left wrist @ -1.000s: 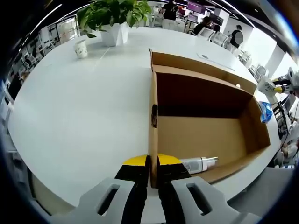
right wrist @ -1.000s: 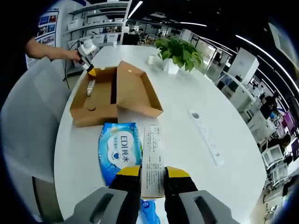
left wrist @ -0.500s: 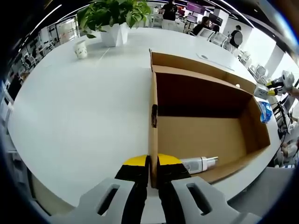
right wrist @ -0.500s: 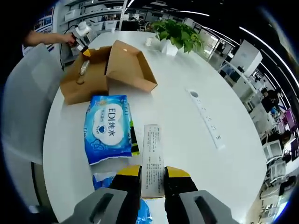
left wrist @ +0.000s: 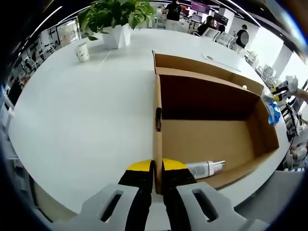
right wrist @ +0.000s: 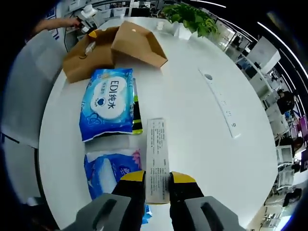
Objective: Operate the shoe box by opening the lid, removing the specified soft item, and placing it in the target area until the item is outside and the box remains undamaged.
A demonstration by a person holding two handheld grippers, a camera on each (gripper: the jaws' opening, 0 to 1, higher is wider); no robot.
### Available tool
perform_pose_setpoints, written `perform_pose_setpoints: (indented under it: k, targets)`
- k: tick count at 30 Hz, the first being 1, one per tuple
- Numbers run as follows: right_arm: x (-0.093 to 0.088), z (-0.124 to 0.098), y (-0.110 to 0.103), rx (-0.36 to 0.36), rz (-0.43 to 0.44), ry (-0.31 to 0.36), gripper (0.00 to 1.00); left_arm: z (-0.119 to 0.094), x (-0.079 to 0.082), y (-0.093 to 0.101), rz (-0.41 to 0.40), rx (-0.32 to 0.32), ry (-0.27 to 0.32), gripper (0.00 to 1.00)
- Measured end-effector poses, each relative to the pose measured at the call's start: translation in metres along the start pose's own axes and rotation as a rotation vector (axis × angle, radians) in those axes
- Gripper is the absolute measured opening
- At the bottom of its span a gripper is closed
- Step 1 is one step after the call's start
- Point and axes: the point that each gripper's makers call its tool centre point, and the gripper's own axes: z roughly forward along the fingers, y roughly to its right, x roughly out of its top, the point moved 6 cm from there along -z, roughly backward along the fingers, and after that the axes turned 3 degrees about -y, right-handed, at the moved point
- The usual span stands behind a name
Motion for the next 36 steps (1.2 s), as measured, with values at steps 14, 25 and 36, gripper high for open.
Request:
perform_pose_setpoints:
  k: [14, 25, 36]
  targets:
    - [-0.021, 0.007, 0.005, 0.012, -0.134, -0.114, 0.15, 0.0, 0.0, 0.001, -0.005, -0.001, 0.001, 0.03]
    - [-0.025, 0.008, 0.011, 0.01, -0.152, -0.156, 0.15, 0.0, -0.001, 0.001, -0.006, -0.003, -0.001, 0.04]
    - [-0.025, 0.006, 0.018, -0.019, -0.137, -0.163, 0.16, 0.0, -0.001, 0.001, -0.009, -0.004, -0.004, 0.04]
